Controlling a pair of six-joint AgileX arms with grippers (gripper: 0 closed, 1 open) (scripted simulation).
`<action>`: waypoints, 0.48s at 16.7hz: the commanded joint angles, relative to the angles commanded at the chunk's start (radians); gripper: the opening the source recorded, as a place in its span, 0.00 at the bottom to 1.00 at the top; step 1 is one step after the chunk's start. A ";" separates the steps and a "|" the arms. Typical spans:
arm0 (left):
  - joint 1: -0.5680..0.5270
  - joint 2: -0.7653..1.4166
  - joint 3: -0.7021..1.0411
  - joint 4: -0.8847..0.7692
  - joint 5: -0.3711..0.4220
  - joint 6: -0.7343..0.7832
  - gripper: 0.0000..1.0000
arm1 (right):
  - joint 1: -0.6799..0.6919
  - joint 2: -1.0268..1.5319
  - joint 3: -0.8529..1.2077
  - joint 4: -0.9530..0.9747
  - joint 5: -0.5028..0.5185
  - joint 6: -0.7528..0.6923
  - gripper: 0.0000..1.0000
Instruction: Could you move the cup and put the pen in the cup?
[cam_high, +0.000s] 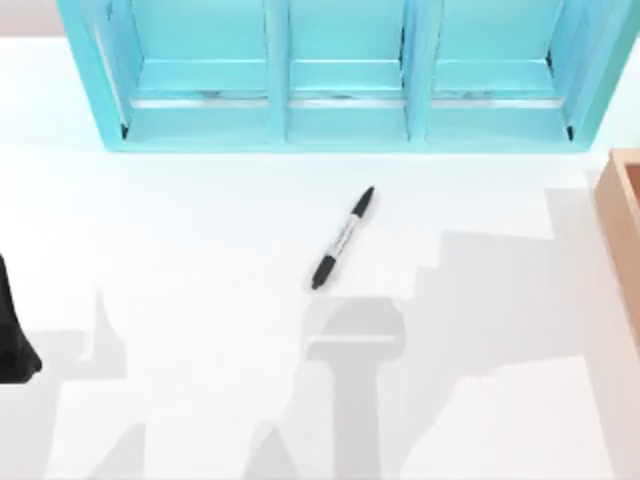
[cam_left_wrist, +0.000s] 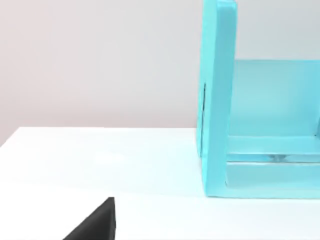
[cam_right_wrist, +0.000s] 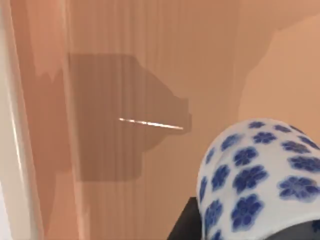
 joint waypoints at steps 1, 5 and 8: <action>0.000 0.000 0.000 0.000 0.000 0.000 1.00 | 0.045 -0.013 0.042 -0.072 0.000 0.047 0.00; 0.000 0.000 0.000 0.000 0.000 0.000 1.00 | 0.210 -0.080 0.193 -0.282 -0.001 0.227 0.00; 0.000 0.000 0.000 0.000 0.000 0.000 1.00 | 0.257 -0.104 0.237 -0.329 -0.001 0.275 0.00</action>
